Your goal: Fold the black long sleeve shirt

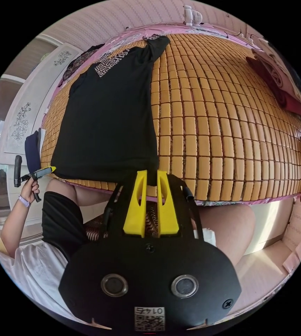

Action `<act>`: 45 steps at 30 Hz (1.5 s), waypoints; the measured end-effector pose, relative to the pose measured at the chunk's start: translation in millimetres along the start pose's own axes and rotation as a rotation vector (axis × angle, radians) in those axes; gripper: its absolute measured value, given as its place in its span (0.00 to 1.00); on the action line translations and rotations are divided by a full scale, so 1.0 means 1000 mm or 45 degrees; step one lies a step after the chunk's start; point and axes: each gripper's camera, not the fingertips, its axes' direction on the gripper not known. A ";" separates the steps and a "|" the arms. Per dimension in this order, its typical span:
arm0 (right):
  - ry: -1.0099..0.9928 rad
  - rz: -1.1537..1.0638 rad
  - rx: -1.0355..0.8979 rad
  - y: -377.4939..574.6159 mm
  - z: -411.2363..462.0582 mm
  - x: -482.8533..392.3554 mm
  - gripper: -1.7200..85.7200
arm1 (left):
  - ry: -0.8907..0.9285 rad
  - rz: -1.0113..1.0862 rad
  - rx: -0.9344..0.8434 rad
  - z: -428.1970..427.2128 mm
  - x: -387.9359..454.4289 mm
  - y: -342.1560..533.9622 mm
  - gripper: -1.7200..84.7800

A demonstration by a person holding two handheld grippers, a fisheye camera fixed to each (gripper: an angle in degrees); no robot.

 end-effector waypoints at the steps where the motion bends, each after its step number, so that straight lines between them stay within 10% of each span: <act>1: -0.009 -0.020 0.005 -0.001 -0.004 0.002 0.03 | 0.010 -0.013 -0.008 0.000 -0.002 -0.004 0.07; 24: -0.178 0.039 0.076 0.043 -0.040 0.042 0.07 | 0.116 -0.062 0.328 -0.022 -0.044 0.043 0.08; 45: -0.119 -0.228 0.460 0.070 -0.122 0.037 0.08 | 0.266 0.658 0.463 -0.010 0.158 -0.052 0.08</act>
